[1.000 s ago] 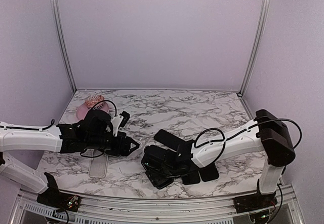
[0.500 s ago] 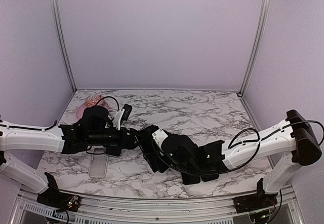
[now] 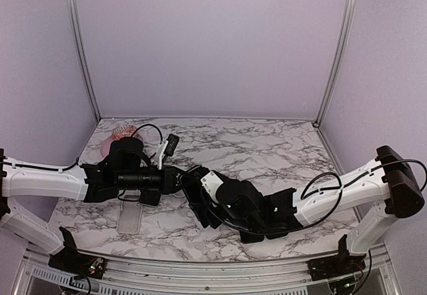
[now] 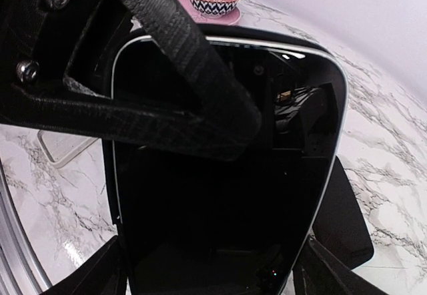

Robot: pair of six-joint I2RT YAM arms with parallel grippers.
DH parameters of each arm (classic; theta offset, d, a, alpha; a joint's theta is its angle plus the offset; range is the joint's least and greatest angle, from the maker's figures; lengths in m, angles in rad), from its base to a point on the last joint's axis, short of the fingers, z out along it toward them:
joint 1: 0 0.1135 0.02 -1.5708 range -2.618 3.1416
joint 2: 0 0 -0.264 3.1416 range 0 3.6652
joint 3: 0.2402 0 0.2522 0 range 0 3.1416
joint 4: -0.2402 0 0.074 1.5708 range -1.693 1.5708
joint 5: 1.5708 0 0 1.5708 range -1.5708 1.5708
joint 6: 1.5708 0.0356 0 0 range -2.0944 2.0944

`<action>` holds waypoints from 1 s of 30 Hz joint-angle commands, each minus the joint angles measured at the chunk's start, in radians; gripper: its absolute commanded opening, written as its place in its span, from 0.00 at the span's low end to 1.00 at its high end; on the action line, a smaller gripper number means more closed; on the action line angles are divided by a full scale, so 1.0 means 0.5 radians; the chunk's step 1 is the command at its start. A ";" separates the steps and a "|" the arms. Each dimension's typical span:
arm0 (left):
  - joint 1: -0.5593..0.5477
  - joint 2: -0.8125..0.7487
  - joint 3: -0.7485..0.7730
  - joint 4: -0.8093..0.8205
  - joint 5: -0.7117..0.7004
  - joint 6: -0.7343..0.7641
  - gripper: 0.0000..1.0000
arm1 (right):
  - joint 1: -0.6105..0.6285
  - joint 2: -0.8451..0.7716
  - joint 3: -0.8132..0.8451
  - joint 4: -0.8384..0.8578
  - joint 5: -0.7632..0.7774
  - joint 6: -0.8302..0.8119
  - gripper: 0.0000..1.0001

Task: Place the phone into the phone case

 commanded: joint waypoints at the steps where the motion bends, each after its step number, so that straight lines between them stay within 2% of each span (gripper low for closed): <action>1: 0.008 -0.011 -0.122 -0.032 0.042 0.379 0.00 | -0.042 -0.250 -0.159 0.065 -0.193 -0.104 0.94; 3: -0.010 -0.032 -0.146 -0.035 0.075 0.562 0.00 | -0.134 -0.397 -0.280 0.071 -0.504 -0.178 0.99; 5: -0.051 -0.054 -0.167 -0.035 0.095 0.764 0.00 | -0.328 -0.532 -0.403 0.149 -1.038 -0.254 0.99; 7: -0.087 -0.067 -0.191 -0.035 0.099 0.951 0.00 | -0.486 -0.629 -0.535 0.372 -1.519 -0.306 0.99; 9: -0.105 -0.055 -0.205 -0.035 0.104 1.081 0.00 | -0.593 -0.641 -0.640 0.559 -1.750 -0.385 0.99; 13: -0.112 -0.043 -0.234 -0.035 0.218 1.278 0.00 | -0.678 -0.497 -0.538 0.662 -1.975 -0.580 0.97; 19: -0.116 -0.056 -0.274 -0.034 0.317 1.458 0.00 | -0.680 -0.218 -0.327 0.565 -2.210 -0.802 0.82; 24: -0.116 -0.050 -0.276 -0.035 0.313 1.491 0.00 | -0.679 -0.080 -0.257 0.583 -2.215 -0.854 0.53; 30: -0.116 -0.037 -0.269 -0.035 0.347 1.489 0.00 | -0.682 0.043 -0.193 0.600 -2.250 -0.844 0.26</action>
